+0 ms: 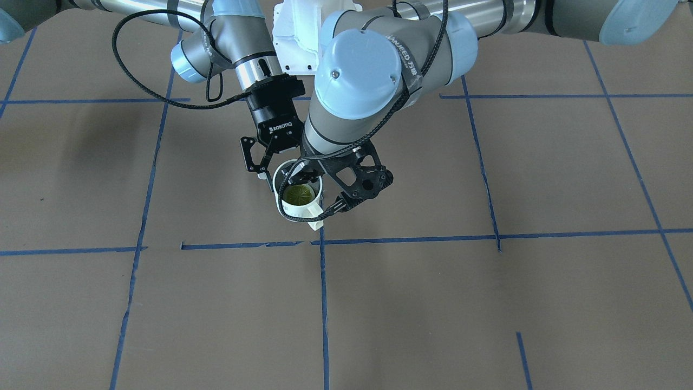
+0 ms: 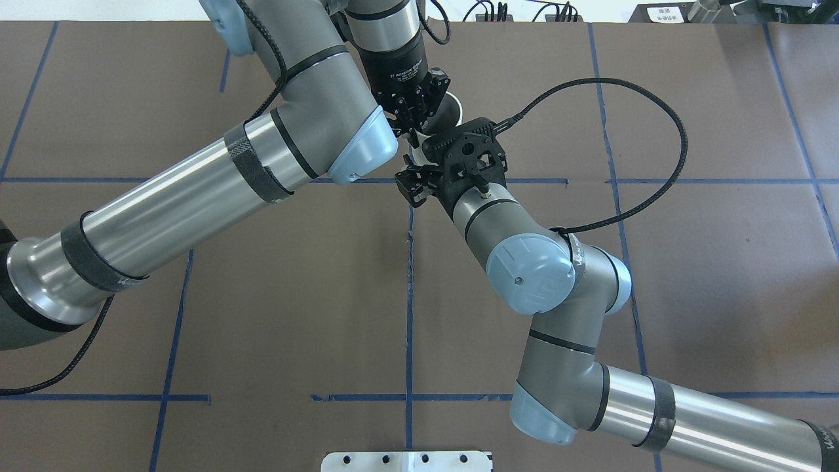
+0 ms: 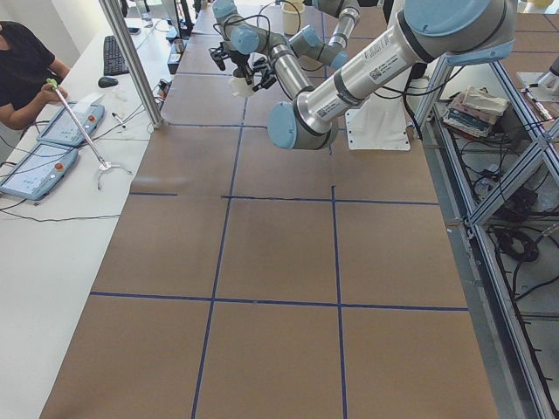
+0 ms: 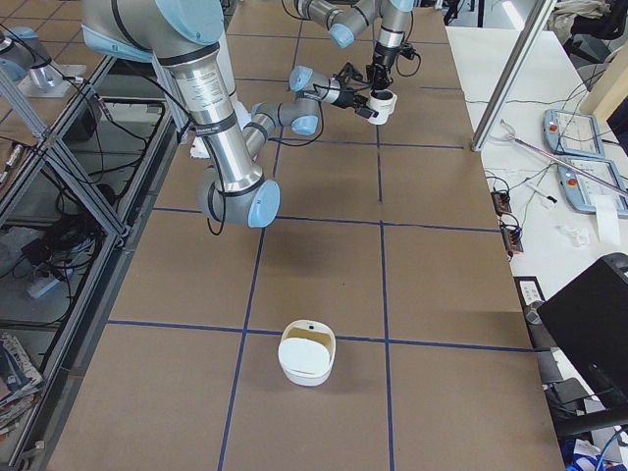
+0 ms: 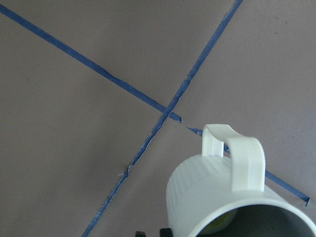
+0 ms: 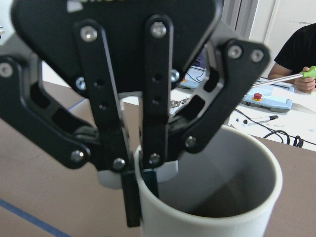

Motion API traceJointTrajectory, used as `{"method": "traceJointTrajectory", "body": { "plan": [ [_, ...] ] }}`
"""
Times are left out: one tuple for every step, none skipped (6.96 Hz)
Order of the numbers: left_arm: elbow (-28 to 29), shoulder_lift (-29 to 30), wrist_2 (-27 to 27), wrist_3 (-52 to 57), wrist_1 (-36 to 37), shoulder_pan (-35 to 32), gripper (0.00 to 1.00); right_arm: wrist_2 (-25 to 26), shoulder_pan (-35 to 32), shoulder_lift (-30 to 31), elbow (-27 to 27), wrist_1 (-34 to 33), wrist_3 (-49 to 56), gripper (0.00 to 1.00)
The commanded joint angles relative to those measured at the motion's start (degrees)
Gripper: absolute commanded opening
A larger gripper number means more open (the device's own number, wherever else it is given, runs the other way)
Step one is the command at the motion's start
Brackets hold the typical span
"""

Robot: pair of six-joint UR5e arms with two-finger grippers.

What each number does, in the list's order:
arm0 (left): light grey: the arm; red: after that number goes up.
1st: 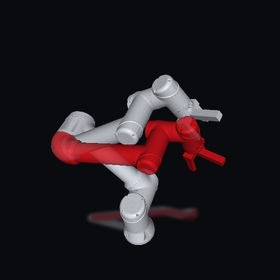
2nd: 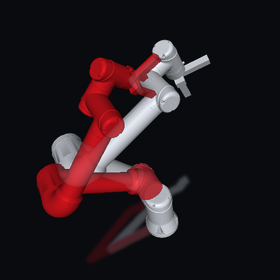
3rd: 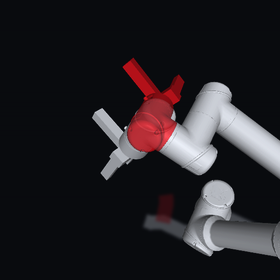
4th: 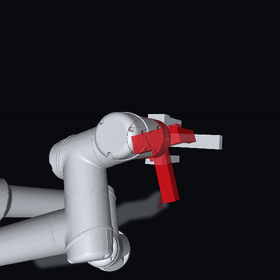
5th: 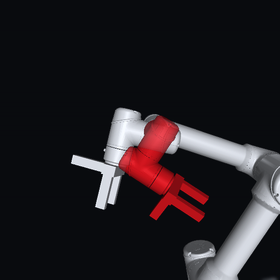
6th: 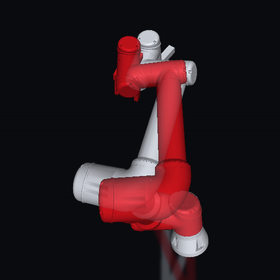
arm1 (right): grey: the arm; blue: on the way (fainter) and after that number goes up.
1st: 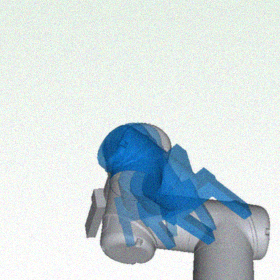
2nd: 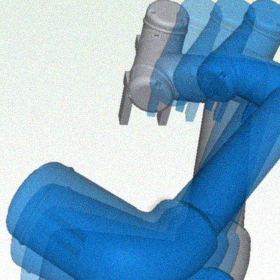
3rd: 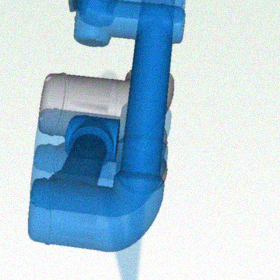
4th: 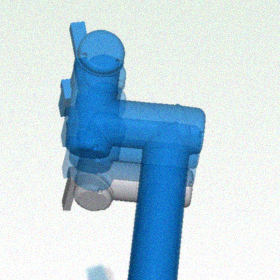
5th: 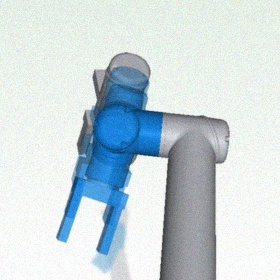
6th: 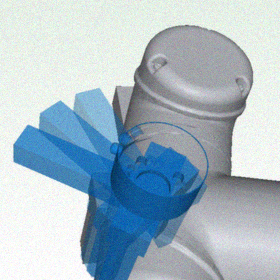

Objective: Left arm hands cup to right arm to dump lemon

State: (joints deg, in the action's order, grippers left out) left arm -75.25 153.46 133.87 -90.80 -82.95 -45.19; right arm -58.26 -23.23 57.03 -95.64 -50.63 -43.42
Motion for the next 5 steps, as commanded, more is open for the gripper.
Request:
{"method": "traceJointTrajectory", "body": {
  "plan": [
    [-0.2, -0.4, 1.1, -0.1, 0.3, -0.1, 0.00, 0.3, 0.0, 0.0, 0.3, 0.0, 0.1, 0.99],
    [-1.4, -0.6, 1.0, 0.0, 0.3, -0.1, 0.00, 0.4, 0.0, 0.0, 0.3, 0.0, 0.1, 0.99],
    [-2.8, -1.5, 1.1, 0.0, 0.3, -0.1, 0.00, 0.4, 0.0, 0.0, 0.3, 0.0, 0.1, 0.99],
    [-3.5, -1.7, 1.1, 0.0, 0.3, -0.1, 0.00, 0.4, 0.0, 0.0, 0.3, -0.1, 0.1, 0.99],
    [-3.9, -1.8, 1.1, 0.0, 0.4, -0.1, 0.03, 0.4, 0.0, 0.0, 0.2, -0.1, 0.1, 0.97]
  ]
}}
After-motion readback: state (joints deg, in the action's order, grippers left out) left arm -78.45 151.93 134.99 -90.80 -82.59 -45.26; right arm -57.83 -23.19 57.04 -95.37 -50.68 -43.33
